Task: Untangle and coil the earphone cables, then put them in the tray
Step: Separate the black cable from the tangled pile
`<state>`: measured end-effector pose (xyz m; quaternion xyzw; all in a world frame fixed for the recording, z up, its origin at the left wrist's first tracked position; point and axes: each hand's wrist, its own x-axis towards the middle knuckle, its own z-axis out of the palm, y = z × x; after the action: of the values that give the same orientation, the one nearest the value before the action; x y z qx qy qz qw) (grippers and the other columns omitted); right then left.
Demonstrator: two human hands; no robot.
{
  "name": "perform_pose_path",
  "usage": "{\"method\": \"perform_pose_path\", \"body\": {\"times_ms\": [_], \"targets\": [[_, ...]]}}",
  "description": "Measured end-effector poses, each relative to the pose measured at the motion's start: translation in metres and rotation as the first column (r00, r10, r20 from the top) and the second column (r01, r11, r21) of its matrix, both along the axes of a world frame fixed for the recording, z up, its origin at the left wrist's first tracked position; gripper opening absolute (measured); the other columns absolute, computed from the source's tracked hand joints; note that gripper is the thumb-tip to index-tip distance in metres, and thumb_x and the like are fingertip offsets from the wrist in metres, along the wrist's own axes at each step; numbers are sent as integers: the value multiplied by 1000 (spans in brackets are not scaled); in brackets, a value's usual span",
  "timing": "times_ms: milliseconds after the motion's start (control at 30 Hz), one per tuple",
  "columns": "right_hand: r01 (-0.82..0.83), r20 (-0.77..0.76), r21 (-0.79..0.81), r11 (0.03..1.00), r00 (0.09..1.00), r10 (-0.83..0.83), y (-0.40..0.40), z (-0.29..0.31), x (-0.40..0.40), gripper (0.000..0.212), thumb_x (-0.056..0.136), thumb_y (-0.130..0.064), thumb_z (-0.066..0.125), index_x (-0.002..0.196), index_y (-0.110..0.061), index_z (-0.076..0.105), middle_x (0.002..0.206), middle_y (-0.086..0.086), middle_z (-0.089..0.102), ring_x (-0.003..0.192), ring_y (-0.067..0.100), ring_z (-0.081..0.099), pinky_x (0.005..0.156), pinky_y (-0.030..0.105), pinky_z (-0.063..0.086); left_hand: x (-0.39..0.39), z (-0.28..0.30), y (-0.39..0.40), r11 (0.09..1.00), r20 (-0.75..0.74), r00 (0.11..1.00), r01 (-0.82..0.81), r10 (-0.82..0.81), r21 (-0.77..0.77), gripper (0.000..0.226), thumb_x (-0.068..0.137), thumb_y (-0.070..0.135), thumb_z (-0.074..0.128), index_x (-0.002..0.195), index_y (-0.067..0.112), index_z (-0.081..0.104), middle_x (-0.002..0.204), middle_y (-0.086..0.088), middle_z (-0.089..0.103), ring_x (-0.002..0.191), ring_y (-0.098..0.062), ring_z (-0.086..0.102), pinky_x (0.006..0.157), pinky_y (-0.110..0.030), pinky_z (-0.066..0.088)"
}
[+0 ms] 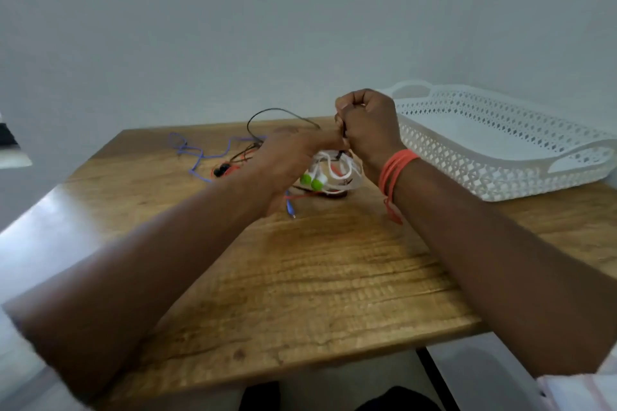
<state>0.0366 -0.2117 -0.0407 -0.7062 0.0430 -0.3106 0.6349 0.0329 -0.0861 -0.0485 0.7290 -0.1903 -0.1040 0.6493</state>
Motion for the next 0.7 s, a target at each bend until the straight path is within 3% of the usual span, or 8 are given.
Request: {"method": "perform_pose_path", "body": {"times_ms": [133,267,333,400,533,600,700], "targets": [[13,-16,58,998,1000,-12,0,2,4,26,91,4,50,70,-10,54,57,6,51,33,4,44,37,15,36,1,3,1,999,10,1000,-12,12,35,42,57,38,76,80,3,72,86,-16,70,82,-30,66,87,-52,52],[50,-10,52,997,999,-50,-1,1,11,27,86,4,50,66,-12,57,56,5,54,45,14,50,44,23,43,-1,5,1,998,41,998,-53,52,23,63,50,40,78,87,-10,67,83,-18,62,76,-24,53,72,-43,45],[41,9,29,999,999,-41,1,1,13,25,87,4,53,68,-12,58,57,5,56,51,17,53,56,33,51,-1,5,7,997,132,989,-74,70,26,44,67,26,77,86,-13,66,85,-31,62,74,-23,53,69,-37,42],[-13,20,19,1000,1000,12,2,3,13,23,89,3,53,72,-12,59,58,5,56,53,15,53,60,32,52,-1,6,18,995,218,974,-72,54,74,22,76,18,75,76,-3,73,91,-31,63,74,-21,56,67,-32,41],[-88,34,-17,996,995,89,23,19,25,20,94,-2,55,75,-11,58,62,5,57,55,13,54,53,21,47,16,17,53,979,305,947,-144,95,143,11,76,23,81,72,14,75,104,2,56,95,-8,58,78,-22,46],[-91,43,-5,996,995,91,41,30,40,24,91,1,53,72,-11,58,61,5,56,58,18,55,60,31,54,24,25,66,976,313,940,-181,136,119,8,77,20,80,74,15,74,106,4,55,98,-6,58,81,-22,48],[-24,0,8,1000,1000,24,75,40,66,24,84,-2,53,65,-14,60,65,4,61,64,24,61,73,44,59,29,31,76,965,303,925,-258,231,53,11,77,13,79,78,2,74,88,2,66,82,-11,65,74,-28,52]]}}
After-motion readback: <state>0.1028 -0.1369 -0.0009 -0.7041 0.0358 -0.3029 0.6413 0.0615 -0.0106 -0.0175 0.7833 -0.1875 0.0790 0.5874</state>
